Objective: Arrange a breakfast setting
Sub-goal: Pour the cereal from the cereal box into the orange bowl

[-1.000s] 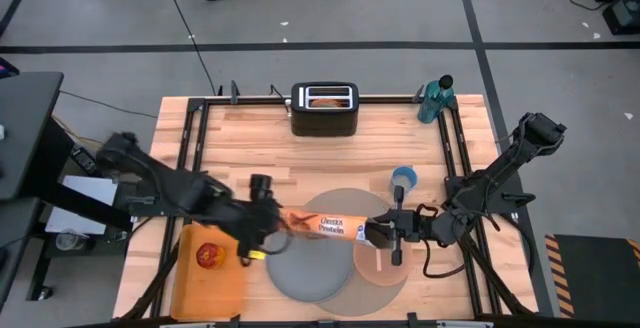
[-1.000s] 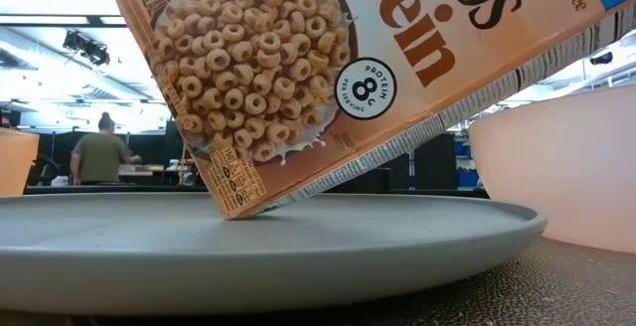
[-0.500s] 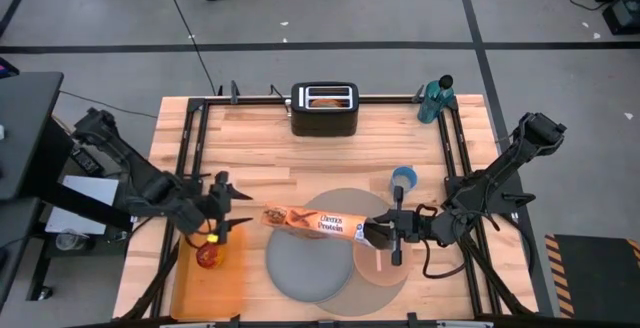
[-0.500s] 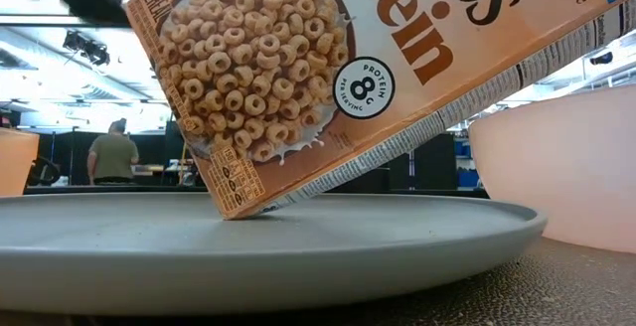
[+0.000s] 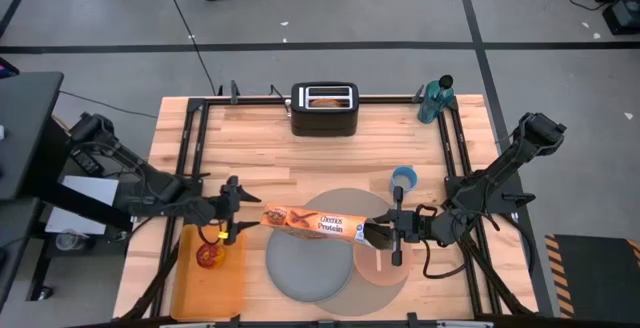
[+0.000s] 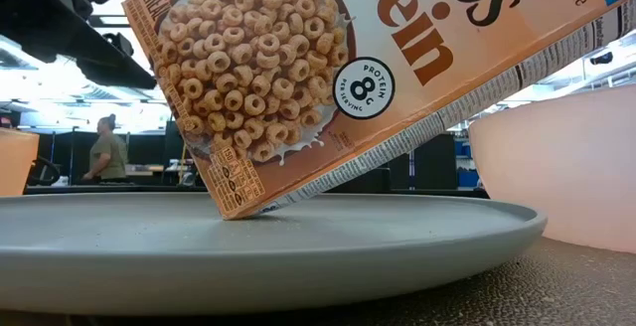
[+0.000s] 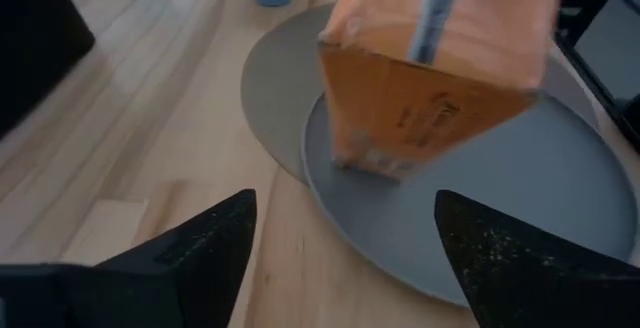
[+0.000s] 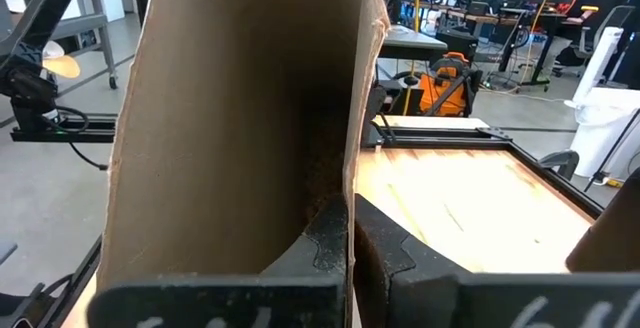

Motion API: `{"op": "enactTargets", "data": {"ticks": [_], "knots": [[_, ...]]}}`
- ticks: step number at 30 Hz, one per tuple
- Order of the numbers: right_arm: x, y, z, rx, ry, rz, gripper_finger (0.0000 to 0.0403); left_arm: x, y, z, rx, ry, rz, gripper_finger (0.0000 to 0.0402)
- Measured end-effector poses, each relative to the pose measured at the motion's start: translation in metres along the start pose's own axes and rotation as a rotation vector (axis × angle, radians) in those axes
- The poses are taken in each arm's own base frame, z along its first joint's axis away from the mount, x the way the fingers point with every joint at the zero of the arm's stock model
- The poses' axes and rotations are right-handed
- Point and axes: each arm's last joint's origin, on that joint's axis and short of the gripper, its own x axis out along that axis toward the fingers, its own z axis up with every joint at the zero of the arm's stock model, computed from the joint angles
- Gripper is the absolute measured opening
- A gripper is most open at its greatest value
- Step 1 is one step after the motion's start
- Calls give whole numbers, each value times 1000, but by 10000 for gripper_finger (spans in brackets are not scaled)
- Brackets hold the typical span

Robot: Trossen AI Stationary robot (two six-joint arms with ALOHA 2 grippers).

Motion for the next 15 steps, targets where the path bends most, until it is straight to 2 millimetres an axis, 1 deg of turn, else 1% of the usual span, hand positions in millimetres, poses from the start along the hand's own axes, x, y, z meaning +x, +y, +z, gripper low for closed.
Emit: {"op": "enactTargets", "data": {"ticks": [4, 7, 11, 15], "knots": [[0, 0, 0, 0, 0, 0, 9, 9, 2, -11, -1, -19, -35, 335], [0, 0, 0, 0, 0, 0, 9, 14, 3, -17, 18, -28, -35, 342], [0, 0, 0, 0, 0, 0, 9, 22, 2, -14, 57, -93, -93, 343], [0, 0, 0, 0, 1, 0, 9, 32, 5, -11, 71, -112, -116, 344]]}}
